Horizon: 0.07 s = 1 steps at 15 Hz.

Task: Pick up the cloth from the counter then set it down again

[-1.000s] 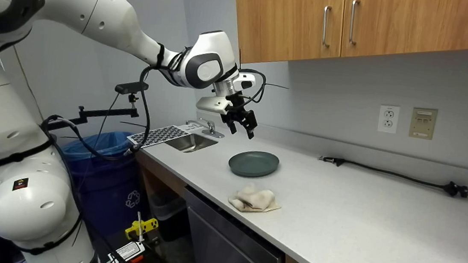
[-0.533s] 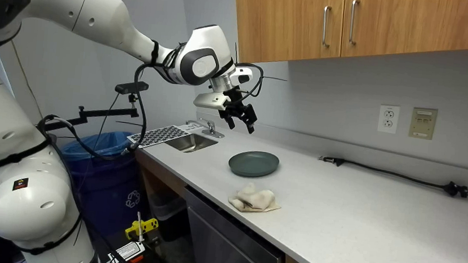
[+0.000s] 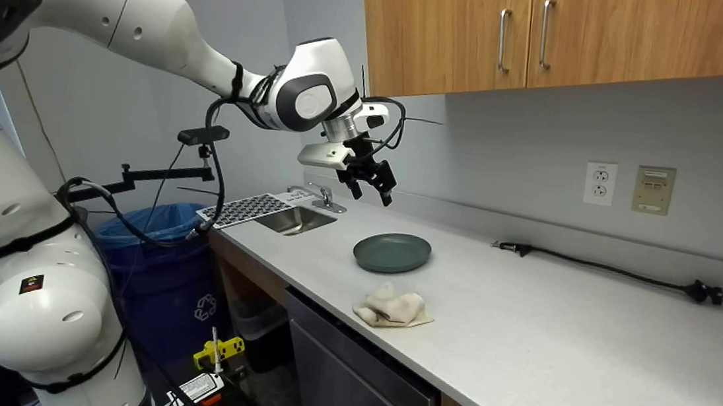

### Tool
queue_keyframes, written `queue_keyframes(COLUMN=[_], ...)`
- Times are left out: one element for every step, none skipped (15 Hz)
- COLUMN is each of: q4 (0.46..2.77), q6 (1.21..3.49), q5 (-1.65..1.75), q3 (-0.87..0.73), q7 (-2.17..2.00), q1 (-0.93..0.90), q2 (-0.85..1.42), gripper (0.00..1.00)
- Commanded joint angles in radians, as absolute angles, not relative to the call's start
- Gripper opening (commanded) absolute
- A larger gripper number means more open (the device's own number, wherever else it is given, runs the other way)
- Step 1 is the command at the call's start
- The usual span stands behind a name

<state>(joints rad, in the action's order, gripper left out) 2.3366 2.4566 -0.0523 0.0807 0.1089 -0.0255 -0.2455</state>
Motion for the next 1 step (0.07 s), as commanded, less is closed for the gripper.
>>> queue_keyframes(q4=[2.335], q6=[2.454], q5=[-0.045], q3=[0.065], q7=[0.103], q1=[-0.043], q2=[-0.245], gripper=[1.0])
